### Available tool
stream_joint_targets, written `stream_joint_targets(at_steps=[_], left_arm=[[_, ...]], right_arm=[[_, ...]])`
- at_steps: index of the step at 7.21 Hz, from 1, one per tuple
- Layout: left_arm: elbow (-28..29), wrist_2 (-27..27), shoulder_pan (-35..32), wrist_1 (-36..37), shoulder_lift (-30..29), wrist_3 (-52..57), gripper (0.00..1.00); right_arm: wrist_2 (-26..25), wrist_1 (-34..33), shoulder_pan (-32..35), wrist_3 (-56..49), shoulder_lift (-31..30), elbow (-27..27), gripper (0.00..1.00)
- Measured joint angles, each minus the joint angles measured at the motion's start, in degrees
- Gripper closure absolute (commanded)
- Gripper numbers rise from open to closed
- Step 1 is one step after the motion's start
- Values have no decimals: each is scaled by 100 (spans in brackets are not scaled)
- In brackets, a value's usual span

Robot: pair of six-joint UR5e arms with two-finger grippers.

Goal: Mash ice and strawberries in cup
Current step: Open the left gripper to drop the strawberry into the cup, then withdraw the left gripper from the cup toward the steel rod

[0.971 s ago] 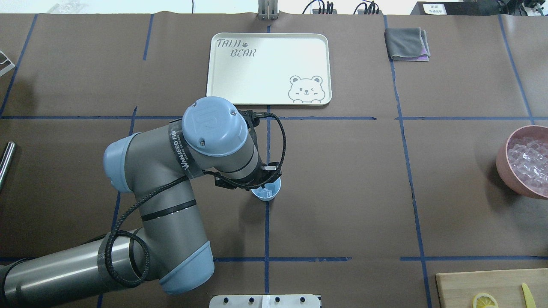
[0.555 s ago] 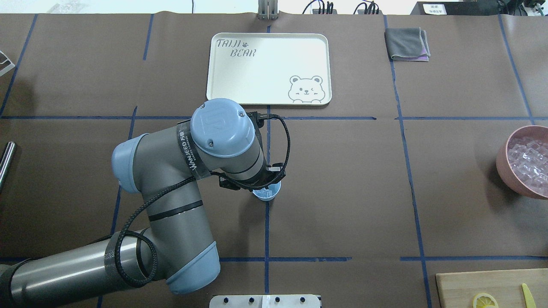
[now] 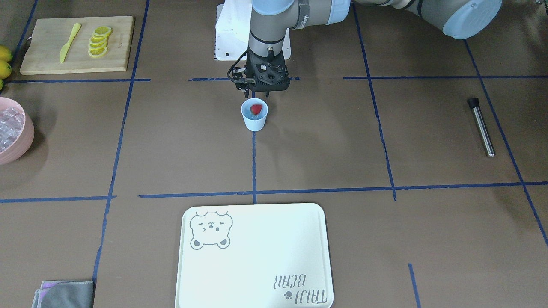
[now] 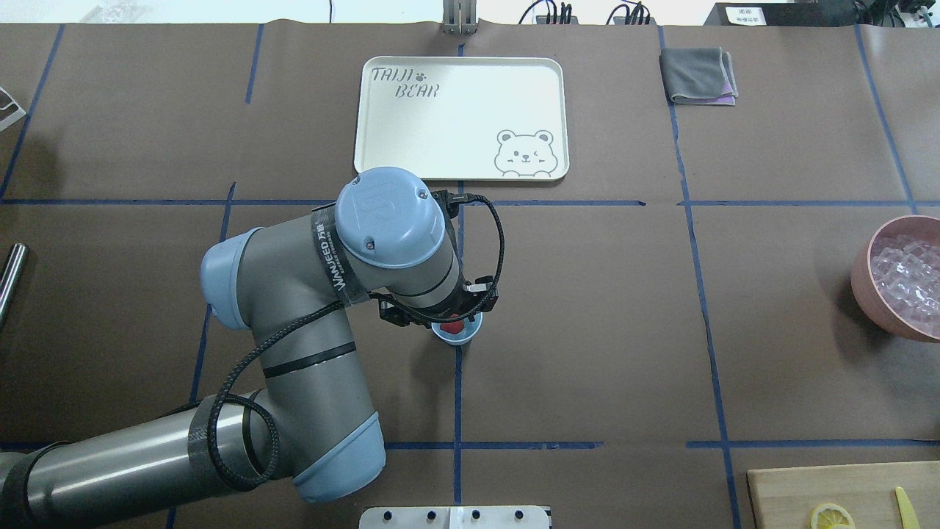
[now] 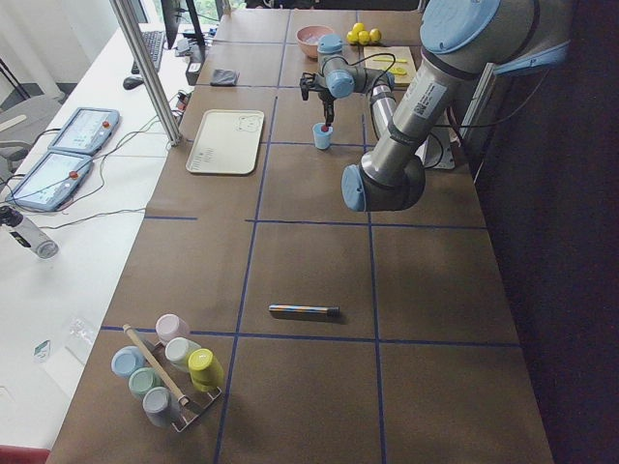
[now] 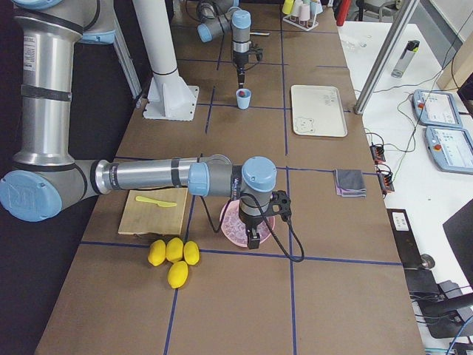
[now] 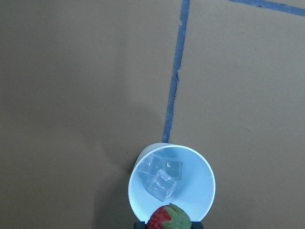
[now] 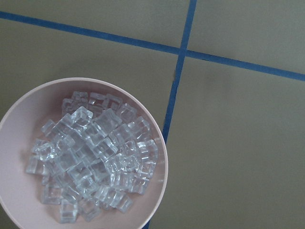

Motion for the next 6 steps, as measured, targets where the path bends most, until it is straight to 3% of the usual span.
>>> stream_joint_targets(at_steps=[3,6], left_arm=[[-104,-7,-37,27,94,-14,0],[-1264,-121,-633,847,1211,1661,0]], right_arm=[[-3,0,0,-2,0,-1,1],[-23,0,0,-8,-6,-4,1]])
